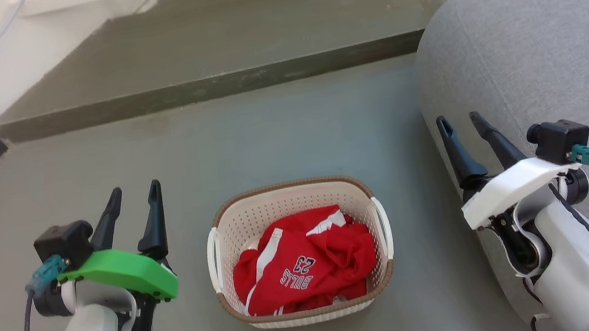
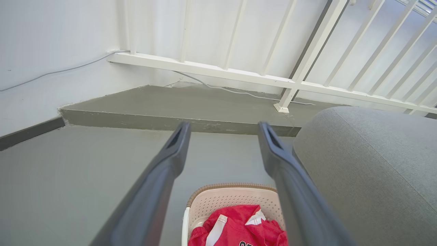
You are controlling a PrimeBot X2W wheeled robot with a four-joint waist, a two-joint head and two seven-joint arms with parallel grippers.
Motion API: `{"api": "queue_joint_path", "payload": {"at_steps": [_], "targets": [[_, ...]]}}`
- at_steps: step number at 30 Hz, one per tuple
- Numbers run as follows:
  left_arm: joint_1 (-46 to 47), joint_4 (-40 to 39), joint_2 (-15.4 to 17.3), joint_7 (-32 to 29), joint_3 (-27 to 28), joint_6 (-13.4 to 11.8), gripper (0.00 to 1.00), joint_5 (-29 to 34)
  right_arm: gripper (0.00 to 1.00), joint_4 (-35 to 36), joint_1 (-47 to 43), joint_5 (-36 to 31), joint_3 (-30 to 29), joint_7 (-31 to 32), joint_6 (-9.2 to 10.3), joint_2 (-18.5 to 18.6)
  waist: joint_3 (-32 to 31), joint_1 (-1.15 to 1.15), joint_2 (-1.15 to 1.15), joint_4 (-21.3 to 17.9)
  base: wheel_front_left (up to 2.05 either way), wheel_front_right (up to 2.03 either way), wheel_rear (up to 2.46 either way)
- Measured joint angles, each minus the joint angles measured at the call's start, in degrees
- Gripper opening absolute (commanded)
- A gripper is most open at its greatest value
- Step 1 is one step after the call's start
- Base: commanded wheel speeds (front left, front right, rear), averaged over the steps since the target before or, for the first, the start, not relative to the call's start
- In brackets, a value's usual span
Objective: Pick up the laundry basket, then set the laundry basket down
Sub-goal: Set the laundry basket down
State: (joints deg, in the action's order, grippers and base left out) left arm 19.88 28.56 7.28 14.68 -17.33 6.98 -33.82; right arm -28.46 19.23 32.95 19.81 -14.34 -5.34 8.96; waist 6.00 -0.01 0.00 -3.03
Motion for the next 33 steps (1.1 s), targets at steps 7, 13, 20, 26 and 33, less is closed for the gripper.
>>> {"api": "queue_joint_path", "payload": {"at_steps": [7, 13, 20, 26, 33], "targets": [[-4.01, -4.32, -1.42, 0.00, 2.53, -0.60, 1.00, 1.65, 1.00, 5.35, -3.49, -3.14, -2.45, -0.01, 0.93, -0.87, -1.83, 0.00, 0.00, -0.12, 0.00, 0.00, 0.00], [-6.45, -7.51, -1.58, 0.00, 4.89, -2.45, 1.00, 4.39, 1.00, 8.25, -6.18, -5.65, -4.06, -0.01, 1.11, -1.70, -2.44, 0.00, 0.00, -0.16, 0.00, 0.00, 0.00], [-9.80, -10.22, -2.82, 0.00, 5.64, -2.40, 1.00, 7.19, 1.00, 10.46, -9.65, -7.32, -6.35, -0.01, 1.93, -1.96, -2.83, 0.00, 0.00, 0.48, 0.00, 0.00, 0.00], [-11.07, -12.66, -2.87, 0.00, 6.32, -2.40, 1.00, 9.42, 1.00, 11.94, -10.59, -8.93, -7.05, -0.01, 1.88, -2.12, -2.90, 0.00, 0.00, 0.64, 0.00, 0.00, 0.00], [-12.28, -14.32, -3.16, 0.00, 6.62, -2.37, 1.00, 10.93, 1.00, 12.91, -11.78, -9.89, -7.87, -0.01, 1.82, -2.38, -2.98, 0.00, 0.00, 0.75, 0.00, 0.00, 0.00]]}}
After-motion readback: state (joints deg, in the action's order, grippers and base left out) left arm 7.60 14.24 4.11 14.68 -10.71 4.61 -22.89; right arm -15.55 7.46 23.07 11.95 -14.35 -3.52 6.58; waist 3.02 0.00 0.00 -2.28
